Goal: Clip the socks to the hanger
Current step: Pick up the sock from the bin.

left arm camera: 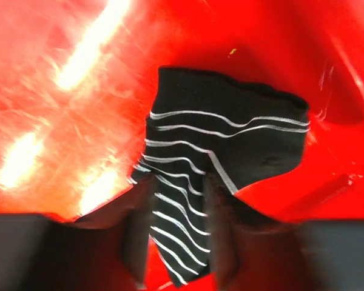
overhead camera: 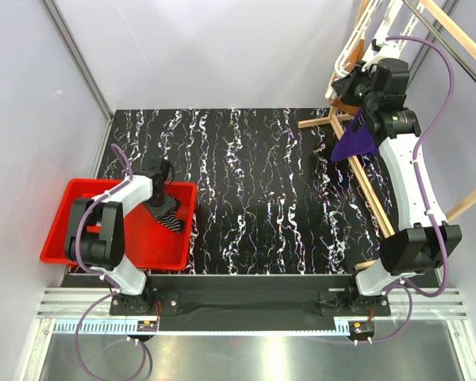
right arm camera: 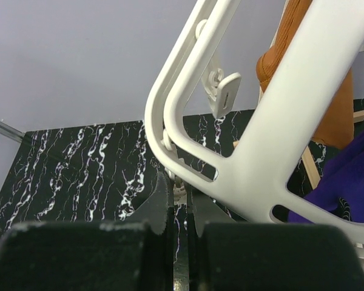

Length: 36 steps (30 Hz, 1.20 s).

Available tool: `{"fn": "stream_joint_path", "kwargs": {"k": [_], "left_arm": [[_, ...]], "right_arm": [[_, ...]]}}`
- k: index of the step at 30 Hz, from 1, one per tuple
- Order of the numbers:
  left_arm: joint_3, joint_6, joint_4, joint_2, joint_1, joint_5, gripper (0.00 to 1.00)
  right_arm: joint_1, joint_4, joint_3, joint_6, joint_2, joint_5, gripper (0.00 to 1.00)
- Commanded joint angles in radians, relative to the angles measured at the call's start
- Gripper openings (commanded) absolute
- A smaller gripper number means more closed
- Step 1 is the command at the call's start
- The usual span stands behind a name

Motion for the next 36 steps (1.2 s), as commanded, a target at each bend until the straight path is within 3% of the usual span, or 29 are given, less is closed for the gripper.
{"fn": "stream_joint_path", "kwargs": {"k": [1,3,7,17,22,26,30,36], "left_arm": [[-0.060,-0.006,0.076,0.008,0.009,-0.009,0.31],[-0.063,0.003,0.049,-0.006,0.012,-0.017,0.16],[-0.085,-0.005,0.010,-0.151,0.012,-0.058,0.00],[-0.046,0.147,-0.079,-0.686,0.007,-0.080,0.00],[0.015,0.310,0.048,-0.883,0.006,0.117,0.00],[0.078,0.402,0.241,-0.896,0.004,0.366,0.00],[0.167,0.446,0.392,-0.782,-0.022,0.636,0.00],[0.314,0.657,0.576,-0.535,-0.249,0.707,0.00]], "right_arm": [[0.005,-0.039,-0.014,0.015,-0.003,-0.059,0.00],[0.005,-0.042,-0.014,0.016,-0.001,-0.060,0.00],[0.005,-0.043,-0.011,0.015,-0.001,-0.062,0.00],[0.005,-0.046,-0.006,0.018,0.008,-0.066,0.00],[0.005,-0.046,-0.005,0.016,0.006,-0.072,0.00],[0.005,-0.048,-0.003,0.021,0.008,-0.079,0.00],[0.005,-0.059,0.015,0.024,0.017,-0.094,0.00],[0.005,-0.075,0.037,0.028,0.020,-0.106,0.00]]}}
